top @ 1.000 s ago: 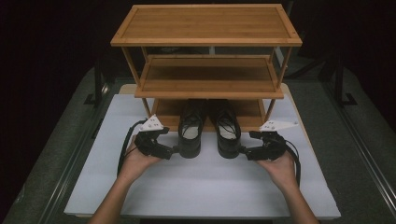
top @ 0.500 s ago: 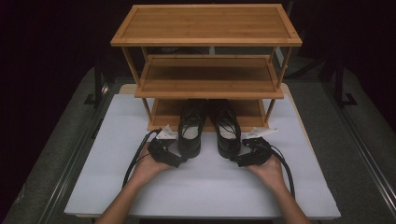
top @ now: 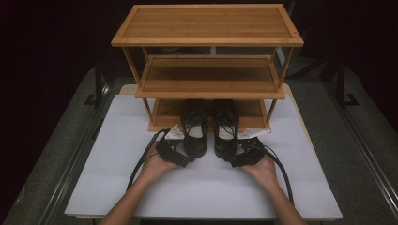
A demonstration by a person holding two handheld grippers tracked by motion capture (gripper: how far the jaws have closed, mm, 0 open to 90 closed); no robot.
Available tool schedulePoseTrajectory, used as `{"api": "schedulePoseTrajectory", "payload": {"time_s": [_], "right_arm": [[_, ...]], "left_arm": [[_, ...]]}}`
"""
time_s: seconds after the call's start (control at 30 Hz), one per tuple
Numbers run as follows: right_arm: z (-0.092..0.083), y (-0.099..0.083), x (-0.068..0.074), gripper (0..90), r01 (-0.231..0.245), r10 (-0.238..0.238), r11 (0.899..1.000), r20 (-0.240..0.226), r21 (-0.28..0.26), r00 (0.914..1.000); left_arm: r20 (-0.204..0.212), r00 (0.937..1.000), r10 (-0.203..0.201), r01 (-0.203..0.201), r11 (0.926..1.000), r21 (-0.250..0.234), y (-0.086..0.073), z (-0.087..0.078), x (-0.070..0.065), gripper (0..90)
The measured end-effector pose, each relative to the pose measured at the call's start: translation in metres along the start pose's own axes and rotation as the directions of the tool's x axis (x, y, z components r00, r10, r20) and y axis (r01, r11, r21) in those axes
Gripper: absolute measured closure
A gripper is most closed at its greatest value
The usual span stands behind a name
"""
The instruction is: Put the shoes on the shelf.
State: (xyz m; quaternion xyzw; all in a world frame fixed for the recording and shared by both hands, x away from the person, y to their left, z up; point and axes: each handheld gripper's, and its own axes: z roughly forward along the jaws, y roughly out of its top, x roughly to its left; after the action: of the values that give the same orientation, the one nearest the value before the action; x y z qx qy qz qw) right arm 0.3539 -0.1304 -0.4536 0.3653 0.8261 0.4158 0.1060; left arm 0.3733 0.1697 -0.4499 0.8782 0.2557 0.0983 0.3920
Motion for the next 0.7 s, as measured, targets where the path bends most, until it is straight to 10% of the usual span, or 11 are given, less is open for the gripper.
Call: {"api": "schedulePoseTrajectory", "payload": {"time_s": [0.7], "right_arm": [[0.005, 0.004, 0.009, 9.3, -0.001, 0.002, 1.000, 0.036, -0.022, 0.9993]], "left_arm": [[-0.042, 0.9991, -0.002, 0.002, 0.9999, -0.012, 0.004, 0.004, -0.002, 9.3]]}}
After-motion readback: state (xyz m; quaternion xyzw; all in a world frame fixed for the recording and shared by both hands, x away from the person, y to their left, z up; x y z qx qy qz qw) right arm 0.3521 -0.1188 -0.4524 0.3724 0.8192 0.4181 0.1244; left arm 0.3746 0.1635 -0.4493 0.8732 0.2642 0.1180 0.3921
